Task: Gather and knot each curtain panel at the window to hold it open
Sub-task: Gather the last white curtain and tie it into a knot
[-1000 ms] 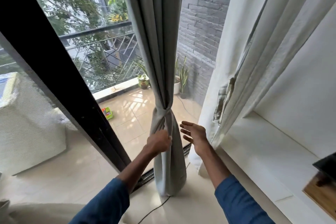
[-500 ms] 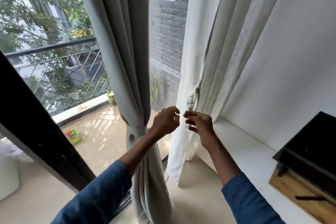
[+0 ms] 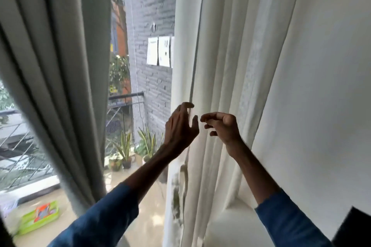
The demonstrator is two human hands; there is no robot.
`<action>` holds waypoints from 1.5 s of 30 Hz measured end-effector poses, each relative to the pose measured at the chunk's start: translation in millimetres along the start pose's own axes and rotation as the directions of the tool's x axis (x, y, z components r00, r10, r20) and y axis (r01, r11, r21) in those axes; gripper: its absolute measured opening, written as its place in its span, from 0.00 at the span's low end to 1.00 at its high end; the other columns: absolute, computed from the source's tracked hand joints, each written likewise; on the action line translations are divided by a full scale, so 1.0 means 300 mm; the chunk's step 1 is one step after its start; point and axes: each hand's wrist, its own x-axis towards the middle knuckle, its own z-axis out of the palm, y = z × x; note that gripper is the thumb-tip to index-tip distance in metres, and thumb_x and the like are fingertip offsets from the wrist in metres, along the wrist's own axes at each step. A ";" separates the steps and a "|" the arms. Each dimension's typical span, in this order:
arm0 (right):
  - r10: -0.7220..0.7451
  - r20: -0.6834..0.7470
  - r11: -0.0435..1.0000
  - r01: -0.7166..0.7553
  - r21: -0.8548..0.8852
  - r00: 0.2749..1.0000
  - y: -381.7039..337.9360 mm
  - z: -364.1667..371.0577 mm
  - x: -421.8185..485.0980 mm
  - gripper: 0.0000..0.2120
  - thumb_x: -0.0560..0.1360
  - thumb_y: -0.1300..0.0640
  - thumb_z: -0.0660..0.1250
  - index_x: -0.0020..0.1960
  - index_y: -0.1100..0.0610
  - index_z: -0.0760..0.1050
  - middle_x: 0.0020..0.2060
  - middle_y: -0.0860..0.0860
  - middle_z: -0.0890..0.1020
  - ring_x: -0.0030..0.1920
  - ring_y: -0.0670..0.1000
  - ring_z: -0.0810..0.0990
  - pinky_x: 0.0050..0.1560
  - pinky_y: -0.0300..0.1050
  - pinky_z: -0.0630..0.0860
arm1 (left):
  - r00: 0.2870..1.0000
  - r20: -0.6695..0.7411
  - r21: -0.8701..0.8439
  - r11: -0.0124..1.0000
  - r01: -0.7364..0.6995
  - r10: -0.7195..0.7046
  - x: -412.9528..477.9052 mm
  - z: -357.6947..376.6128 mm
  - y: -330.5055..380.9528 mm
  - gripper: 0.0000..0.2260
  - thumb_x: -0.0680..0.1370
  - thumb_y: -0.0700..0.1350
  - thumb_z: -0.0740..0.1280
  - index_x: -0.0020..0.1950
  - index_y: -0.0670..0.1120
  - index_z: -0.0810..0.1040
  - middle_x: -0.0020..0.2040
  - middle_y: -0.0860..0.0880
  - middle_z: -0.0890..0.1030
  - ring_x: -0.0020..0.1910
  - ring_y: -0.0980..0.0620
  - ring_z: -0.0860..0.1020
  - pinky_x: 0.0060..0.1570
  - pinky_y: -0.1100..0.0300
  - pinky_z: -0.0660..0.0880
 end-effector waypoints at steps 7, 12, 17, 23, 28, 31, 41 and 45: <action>-0.314 0.019 0.929 0.311 -0.199 0.949 -0.292 -0.192 0.310 0.12 0.75 0.65 0.65 0.45 0.54 0.86 0.41 0.45 0.87 0.40 0.45 0.84 0.34 0.39 0.78 | 0.960 -0.212 0.182 0.972 -0.146 0.183 0.395 0.021 0.154 0.18 0.73 0.43 0.69 0.62 0.46 0.72 0.71 0.48 0.68 0.66 0.49 0.69 0.41 0.63 0.70; -0.486 -0.031 0.825 0.448 -0.344 0.873 -0.489 -0.245 0.500 0.04 0.75 0.55 0.72 0.48 0.52 0.85 0.43 0.43 0.87 0.44 0.41 0.84 0.48 0.43 0.83 | 0.896 -0.291 0.323 0.916 -0.238 0.335 0.665 -0.024 0.214 0.18 0.72 0.39 0.67 0.61 0.46 0.73 0.75 0.43 0.61 0.67 0.42 0.67 0.46 0.59 0.71; -0.635 -0.029 0.700 0.559 -0.445 0.772 -0.674 -0.219 0.637 0.24 0.76 0.40 0.69 0.63 0.56 0.77 0.54 0.48 0.84 0.52 0.47 0.83 0.59 0.50 0.79 | 0.825 -0.387 0.403 0.880 -0.250 0.412 0.940 -0.116 0.266 0.20 0.71 0.39 0.68 0.63 0.46 0.72 0.77 0.39 0.57 0.67 0.41 0.67 0.60 0.51 0.70; -0.719 -0.008 0.612 0.628 -0.481 0.695 -0.876 -0.163 0.766 0.38 0.75 0.32 0.65 0.73 0.59 0.66 0.60 0.53 0.80 0.60 0.52 0.79 0.62 0.50 0.77 | 0.774 -0.425 0.370 0.870 -0.325 0.469 1.225 -0.241 0.342 0.15 0.74 0.43 0.66 0.61 0.47 0.72 0.62 0.46 0.75 0.59 0.46 0.74 0.53 0.47 0.76; -0.861 -0.032 0.418 0.669 -0.614 0.508 -1.083 -0.167 0.903 0.23 0.78 0.39 0.66 0.58 0.60 0.74 0.44 0.52 0.80 0.47 0.54 0.79 0.46 0.47 0.74 | 0.720 -0.443 0.407 0.835 -0.370 0.534 1.433 -0.340 0.449 0.12 0.74 0.43 0.67 0.56 0.49 0.72 0.53 0.49 0.75 0.50 0.47 0.76 0.42 0.56 0.70; -0.847 -0.048 0.439 0.645 -0.626 0.530 -1.230 -0.185 0.999 0.22 0.76 0.43 0.68 0.59 0.61 0.76 0.53 0.57 0.82 0.55 0.59 0.80 0.53 0.52 0.79 | 0.670 -0.485 0.443 0.818 -0.366 0.562 1.544 -0.412 0.525 0.09 0.75 0.43 0.68 0.54 0.49 0.74 0.52 0.48 0.76 0.47 0.46 0.78 0.40 0.57 0.67; -0.841 -0.236 0.540 0.719 -0.438 0.488 -1.445 -0.171 1.197 0.21 0.76 0.48 0.68 0.60 0.62 0.75 0.59 0.59 0.80 0.59 0.62 0.79 0.53 0.49 0.77 | 0.664 -0.519 0.599 0.783 -0.167 0.539 1.756 -0.635 0.635 0.14 0.75 0.34 0.61 0.56 0.46 0.78 0.55 0.42 0.78 0.55 0.40 0.77 0.47 0.56 0.68; -0.871 -0.264 0.490 0.757 -0.432 0.414 -1.437 -0.171 1.211 0.15 0.77 0.54 0.67 0.59 0.62 0.75 0.58 0.60 0.79 0.60 0.63 0.76 0.53 0.49 0.73 | 0.630 -0.564 0.692 0.722 0.008 0.534 1.730 -0.762 0.583 0.15 0.75 0.34 0.62 0.60 0.44 0.77 0.57 0.39 0.76 0.56 0.37 0.75 0.55 0.49 0.70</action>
